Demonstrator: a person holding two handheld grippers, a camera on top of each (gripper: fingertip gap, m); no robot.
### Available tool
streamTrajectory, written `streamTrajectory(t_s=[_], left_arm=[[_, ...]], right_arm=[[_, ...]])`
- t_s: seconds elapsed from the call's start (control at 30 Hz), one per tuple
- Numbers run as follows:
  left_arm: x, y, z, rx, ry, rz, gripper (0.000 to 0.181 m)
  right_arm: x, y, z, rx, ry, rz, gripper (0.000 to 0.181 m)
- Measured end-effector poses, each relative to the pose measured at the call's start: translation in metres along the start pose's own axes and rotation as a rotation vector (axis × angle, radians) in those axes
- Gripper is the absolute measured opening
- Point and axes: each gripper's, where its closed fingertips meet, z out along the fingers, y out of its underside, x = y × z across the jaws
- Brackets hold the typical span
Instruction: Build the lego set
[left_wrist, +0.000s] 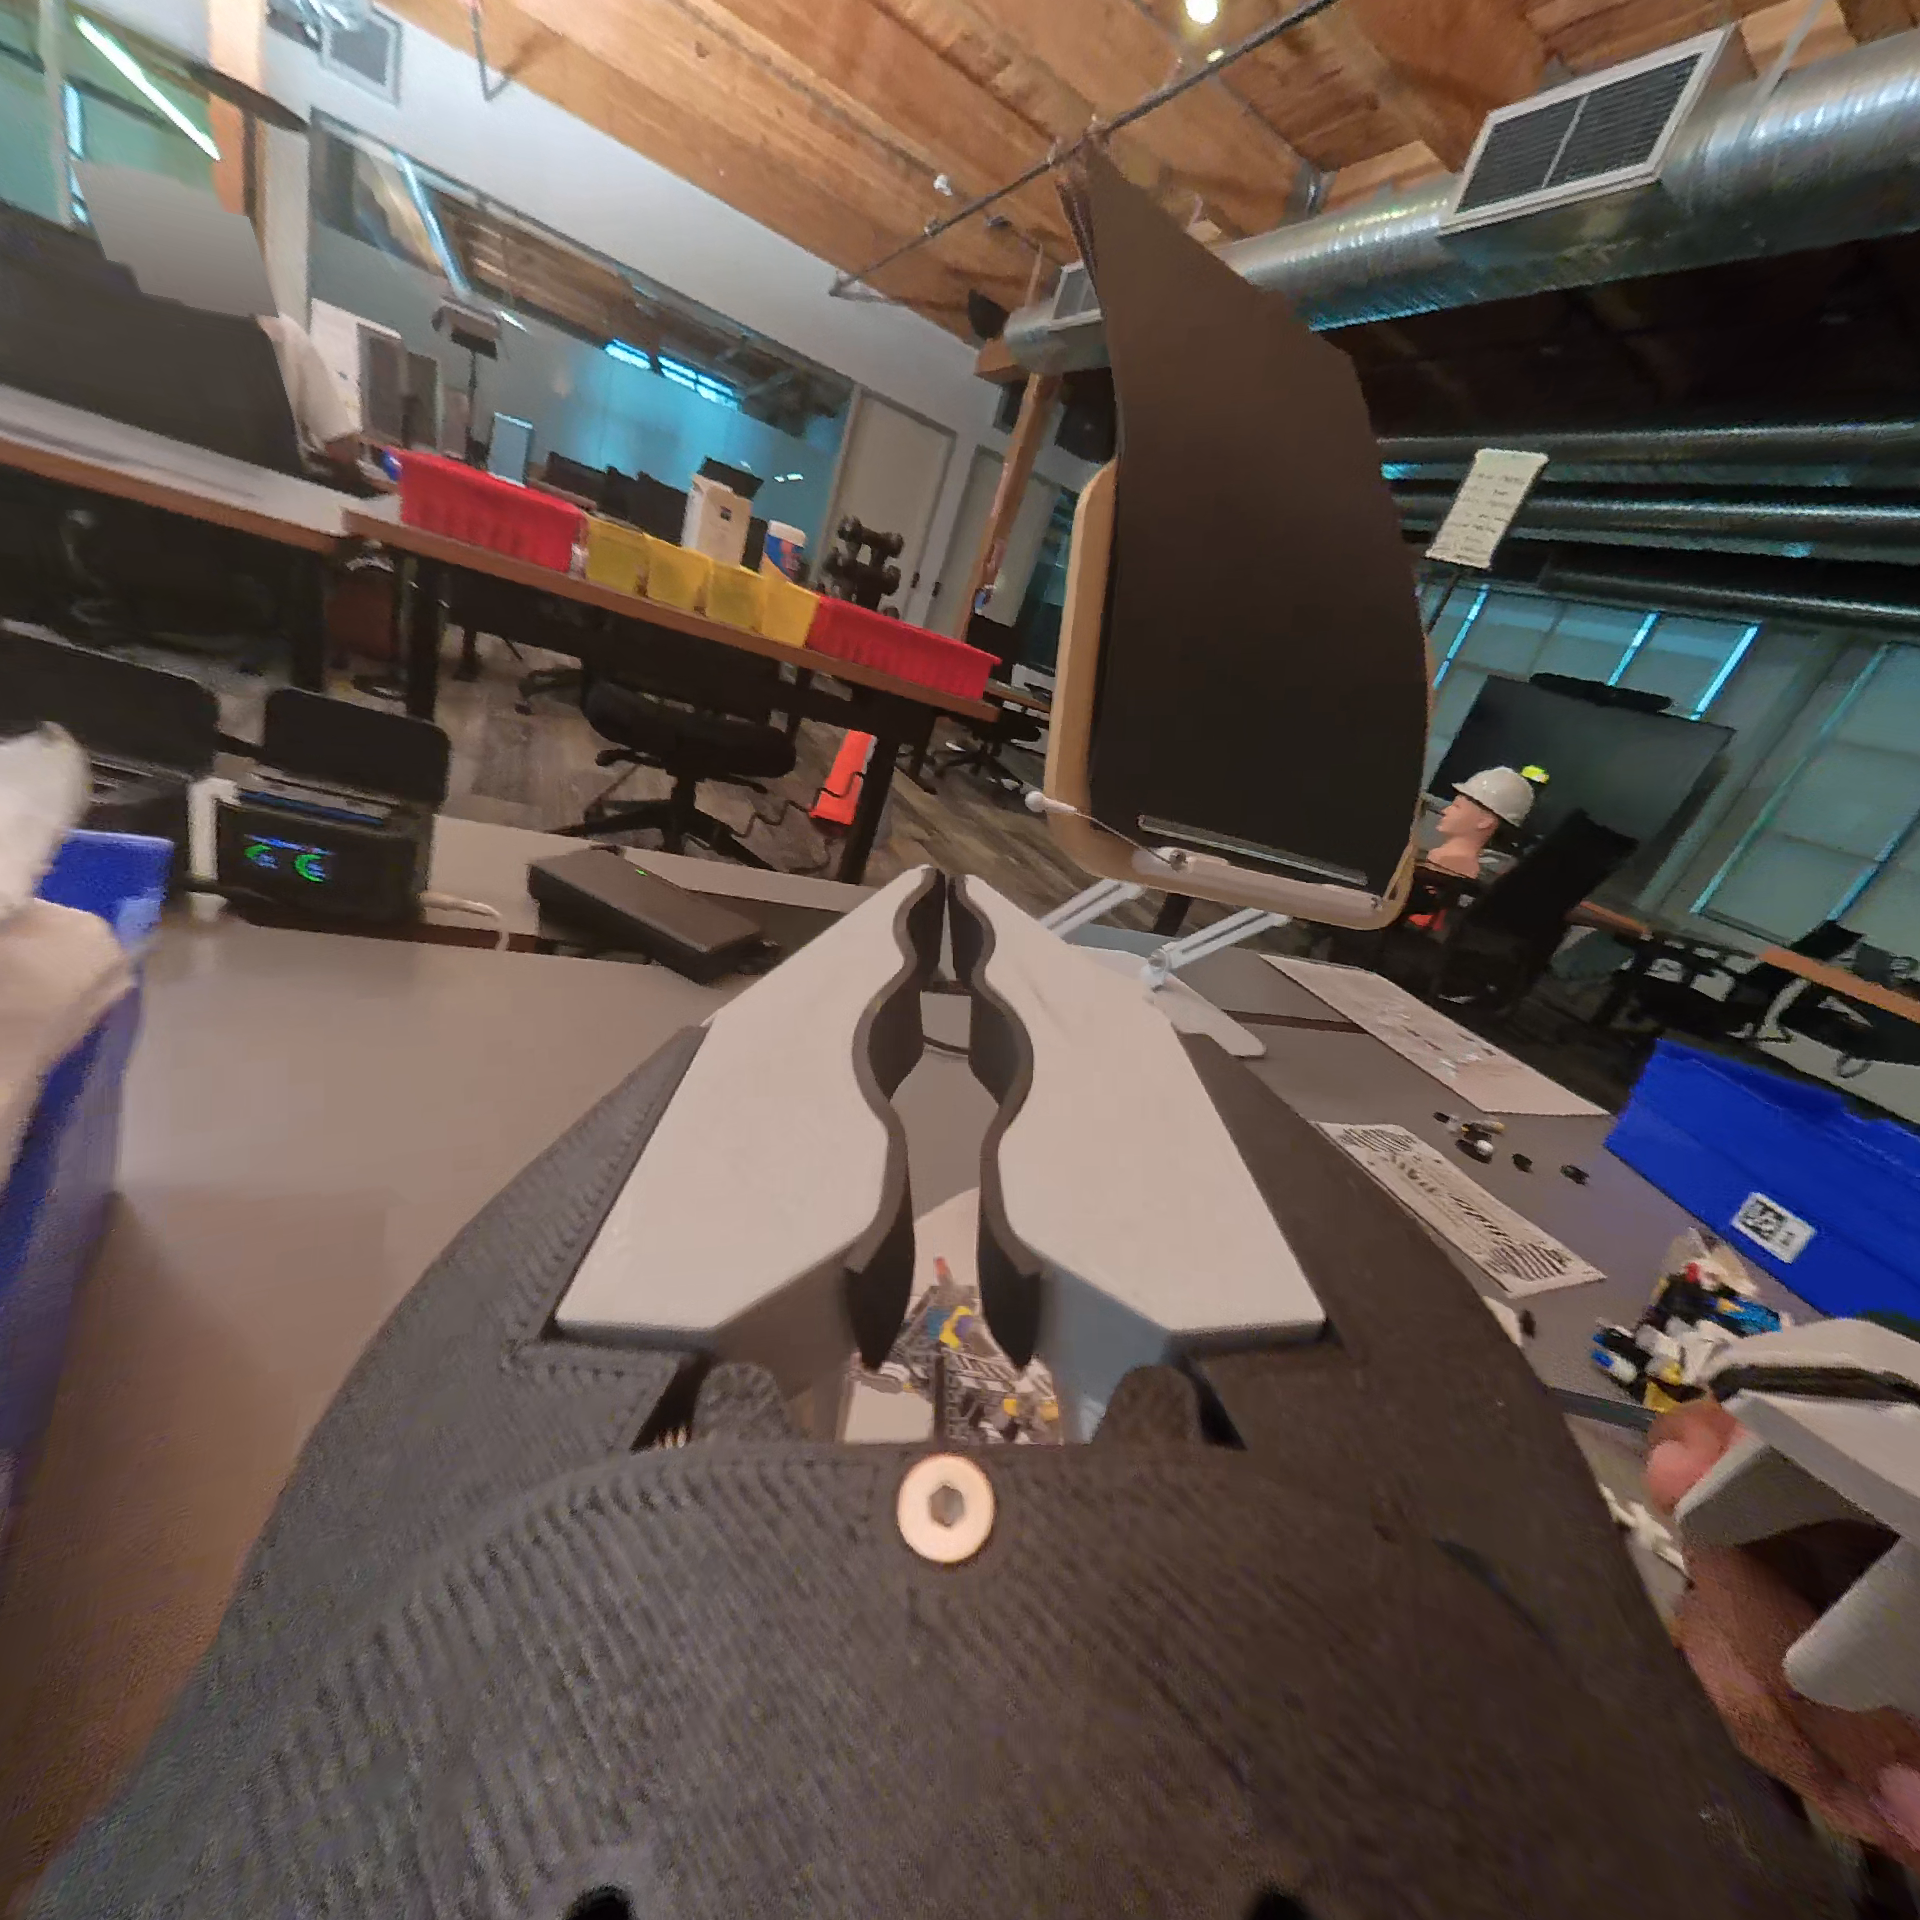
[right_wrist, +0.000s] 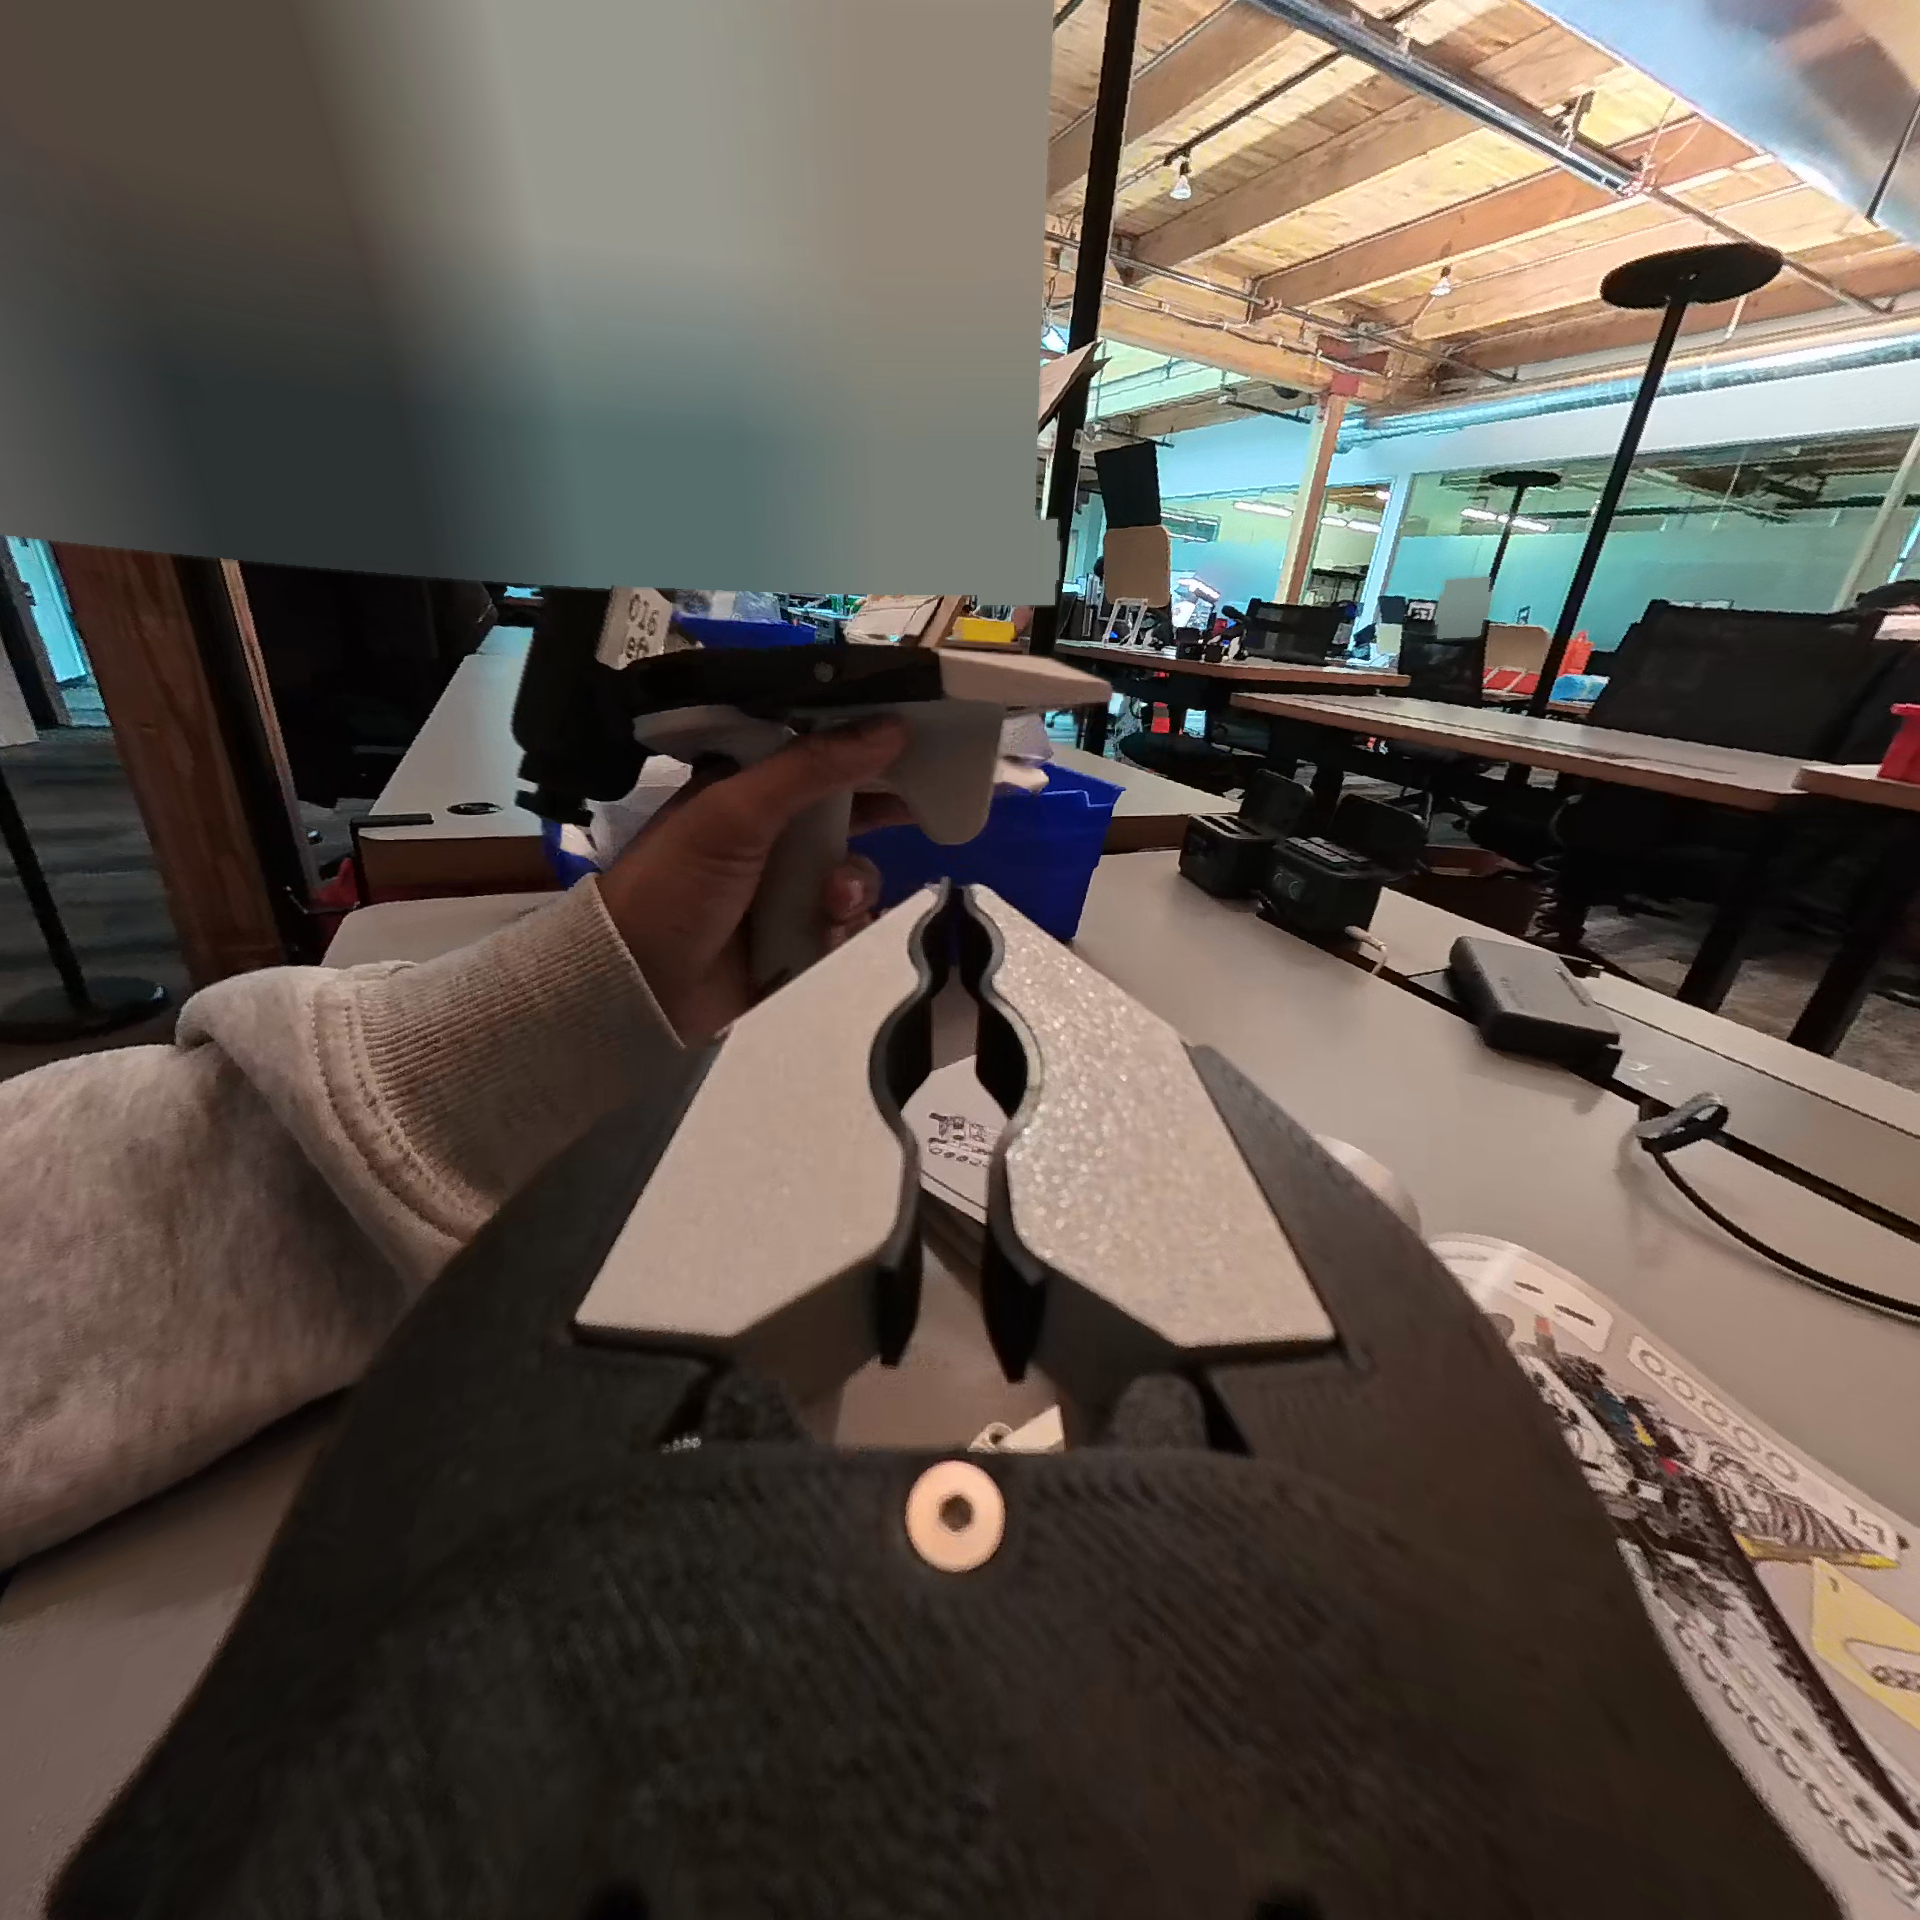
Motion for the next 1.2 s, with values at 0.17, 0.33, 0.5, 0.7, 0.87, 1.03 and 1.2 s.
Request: streamTrajectory(t_s=[0.17, 0.33, 0.5, 0.7, 0.87, 1.03, 1.2], left_arm=[[-0.006, -0.003, -0.003, 0.022, -0.003, -0.028, 0.0], [-0.003, 0.001, 0.0, 0.005, 0.004, -0.024, 0.0], [-0.002, 0.002, 0.0, 0.002, 0.009, -0.032, 0.0], [-0.002, 0.002, 0.0, 0.002, 0.01, -0.032, 0.0], [-0.002, 0.002, 0.0, 0.003, 0.011, -0.035, 0.0], [-0.003, 0.002, 0.0, 0.005, 0.01, -0.037, 0.0], [-0.003, 0.002, 0.0, 0.008, 0.009, -0.04, 0.0]], right_arm=[[0.005, -0.002, -0.001, 0.016, 0.007, 0.045, 0.0], [0.009, -0.003, -0.003, 0.02, 0.014, 0.081, 0.0], [0.007, -0.003, -0.002, 0.016, 0.015, 0.057, 0.0], [0.005, -0.004, -0.001, 0.007, 0.019, 0.012, 0.0], [-0.005, -0.001, 0.001, -0.022, 0.016, -0.111, 0.0], [-0.017, 0.004, 0.005, -0.048, -0.006, -0.235, 0.0], [-0.03, 0.008, 0.007, -0.066, -0.034, -0.339, 0.0]])
